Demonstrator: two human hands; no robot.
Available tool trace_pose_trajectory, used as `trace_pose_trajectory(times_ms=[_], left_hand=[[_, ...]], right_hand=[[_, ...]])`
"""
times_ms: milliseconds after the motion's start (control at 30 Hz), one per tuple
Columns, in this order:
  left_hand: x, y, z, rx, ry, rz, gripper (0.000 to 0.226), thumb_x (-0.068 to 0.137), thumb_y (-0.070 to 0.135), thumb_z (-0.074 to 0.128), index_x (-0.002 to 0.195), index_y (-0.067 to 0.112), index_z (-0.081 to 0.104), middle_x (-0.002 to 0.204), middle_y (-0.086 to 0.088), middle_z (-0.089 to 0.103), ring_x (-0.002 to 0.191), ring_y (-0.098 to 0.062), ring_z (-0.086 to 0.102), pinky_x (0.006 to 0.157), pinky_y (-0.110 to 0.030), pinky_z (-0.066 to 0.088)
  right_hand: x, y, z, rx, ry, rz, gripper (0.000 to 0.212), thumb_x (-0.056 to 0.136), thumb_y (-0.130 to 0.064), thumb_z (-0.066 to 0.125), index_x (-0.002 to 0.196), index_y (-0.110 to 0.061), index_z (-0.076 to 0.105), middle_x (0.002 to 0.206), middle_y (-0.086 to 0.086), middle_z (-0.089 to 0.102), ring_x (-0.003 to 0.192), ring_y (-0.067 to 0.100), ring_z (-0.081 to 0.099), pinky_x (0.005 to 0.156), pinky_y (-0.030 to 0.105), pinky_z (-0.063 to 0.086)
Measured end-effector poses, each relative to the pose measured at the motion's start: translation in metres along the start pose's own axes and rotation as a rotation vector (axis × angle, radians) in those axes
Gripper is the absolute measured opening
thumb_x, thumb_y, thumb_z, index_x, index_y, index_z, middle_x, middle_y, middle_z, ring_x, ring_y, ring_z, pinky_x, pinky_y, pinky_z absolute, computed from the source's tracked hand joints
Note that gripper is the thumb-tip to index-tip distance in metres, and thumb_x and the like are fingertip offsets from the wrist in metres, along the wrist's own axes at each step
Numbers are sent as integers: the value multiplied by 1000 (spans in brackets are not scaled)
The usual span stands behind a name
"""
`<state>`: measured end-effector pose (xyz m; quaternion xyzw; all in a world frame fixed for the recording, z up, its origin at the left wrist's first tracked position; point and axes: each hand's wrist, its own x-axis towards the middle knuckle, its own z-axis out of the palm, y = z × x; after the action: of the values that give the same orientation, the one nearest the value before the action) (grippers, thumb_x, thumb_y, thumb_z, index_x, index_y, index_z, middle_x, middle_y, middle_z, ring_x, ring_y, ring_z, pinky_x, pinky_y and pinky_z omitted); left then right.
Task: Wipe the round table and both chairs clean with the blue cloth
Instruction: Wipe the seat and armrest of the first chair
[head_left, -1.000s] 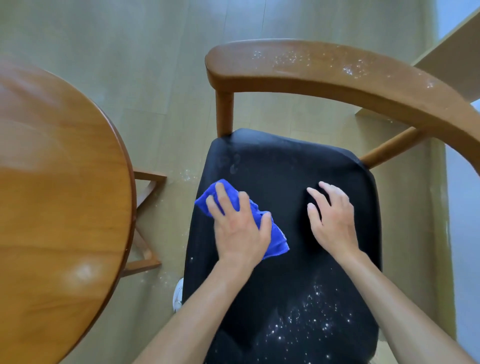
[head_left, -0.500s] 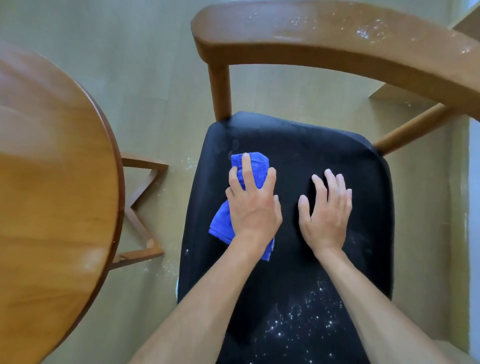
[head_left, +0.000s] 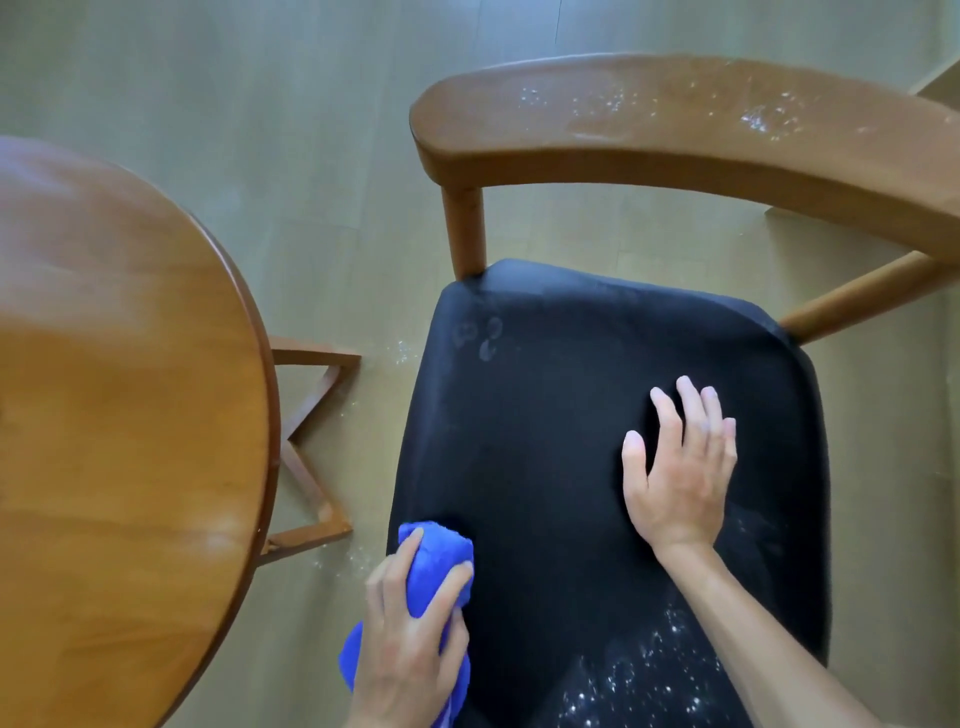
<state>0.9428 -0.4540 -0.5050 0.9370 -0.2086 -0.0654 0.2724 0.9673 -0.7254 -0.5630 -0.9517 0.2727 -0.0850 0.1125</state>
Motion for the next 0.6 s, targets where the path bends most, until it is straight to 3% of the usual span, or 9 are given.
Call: trace_pose_trajectory(times_ms=[67,133,200,300,467,600], left_hand=[[46,4,11,-32,58,-65,46,68,-2,75,109,16,67,133,-21,43,111,-37,44,94,-46,45],[117,6,18,-30,116,-143,40,74,1,71,112,12,68,138,-24,42,117,-43,42,99,-51,41],[197,7,25,30,157,-169,37,84,13,61,121,17,61,145,-20,35,120,-43,39,105,-46,34],[260,9,31,133,144,-166,33,88,24,53,121,23,56,148,-11,30,115,-37,39,99,-42,36],[169,6,14,115,54,50,28,77,8,68,104,14,70,140,-18,47,101,-42,48,89,-46,45],[58,3,13,158,-107,229,32,63,6,75,93,19,74,134,-16,54,97,-41,56,79,-46,52]], right_hand=[[0,1,2,-13,17,-8,50,92,-31,42,136,-8,48,149,12,38,143,32,25,118,52,16],[-1,1,3,-20,29,-12,50,92,-31,42,136,-8,48,149,12,38,143,32,25,118,52,16],[-1,2,4,-17,35,-13,50,92,-31,42,136,-8,48,149,12,37,143,32,25,117,52,17],[0,1,6,-25,40,-10,50,91,-31,43,135,-9,48,149,12,37,143,31,25,117,52,17],[2,-1,2,-34,4,3,51,91,-32,40,135,-8,48,151,12,36,144,31,23,118,52,16],[1,0,1,-59,-12,4,53,92,-34,38,138,-9,46,153,12,33,145,32,22,118,52,15]])
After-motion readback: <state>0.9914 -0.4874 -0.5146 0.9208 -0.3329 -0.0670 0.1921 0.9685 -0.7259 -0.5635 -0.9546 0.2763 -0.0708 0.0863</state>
